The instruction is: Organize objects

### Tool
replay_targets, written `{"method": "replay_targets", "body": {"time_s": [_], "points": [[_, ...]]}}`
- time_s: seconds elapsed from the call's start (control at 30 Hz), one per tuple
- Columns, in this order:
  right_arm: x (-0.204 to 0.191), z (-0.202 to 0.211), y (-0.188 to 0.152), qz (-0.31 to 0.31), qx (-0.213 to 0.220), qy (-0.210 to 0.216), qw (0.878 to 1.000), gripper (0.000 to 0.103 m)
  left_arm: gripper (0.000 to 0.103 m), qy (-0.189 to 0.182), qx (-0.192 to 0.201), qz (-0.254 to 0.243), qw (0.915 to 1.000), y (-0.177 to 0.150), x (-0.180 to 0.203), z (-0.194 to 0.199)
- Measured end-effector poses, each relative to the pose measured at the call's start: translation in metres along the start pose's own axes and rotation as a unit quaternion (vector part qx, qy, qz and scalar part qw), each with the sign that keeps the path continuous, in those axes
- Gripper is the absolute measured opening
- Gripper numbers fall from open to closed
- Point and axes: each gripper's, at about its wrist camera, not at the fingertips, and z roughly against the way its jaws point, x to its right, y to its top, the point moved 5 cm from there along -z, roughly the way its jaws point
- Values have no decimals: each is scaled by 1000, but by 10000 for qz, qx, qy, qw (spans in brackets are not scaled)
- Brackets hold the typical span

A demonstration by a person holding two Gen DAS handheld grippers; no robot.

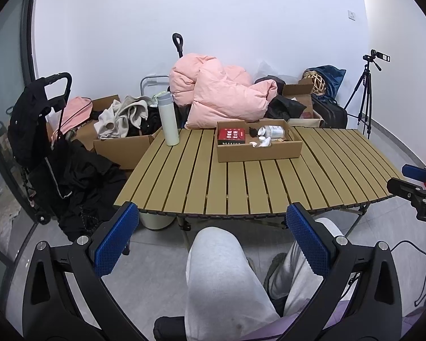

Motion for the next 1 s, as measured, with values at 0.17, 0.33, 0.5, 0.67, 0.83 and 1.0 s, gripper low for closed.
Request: {"method": "replay_targets", "body": {"time_s": [0.17, 0.33, 0.5, 0.67, 0.83, 1.0], "points": [[3, 0, 0, -10, -3, -33, 10000, 82, 103, -5, -7, -1, 10000, 0, -1, -1], [7, 1, 1, -56, 16, -61, 10000, 82, 103, 46, -28, -10, 10000, -1, -1, -2], [14, 2, 2, -92, 35, -132, 9999, 82, 103, 48, -50, -32, 10000, -1, 0, -5], [17, 5, 3, -122, 68, -161, 9998, 82, 103, 67, -48, -43, 10000, -2, 1, -6], [22, 7, 4, -128, 99, -215, 9996, 82, 103, 71, -48, -40, 10000, -2, 1, -7], [24, 7, 4, -134, 99, -227, 9996, 82, 103, 67, -55, -36, 10000, -2, 2, -6]]}}
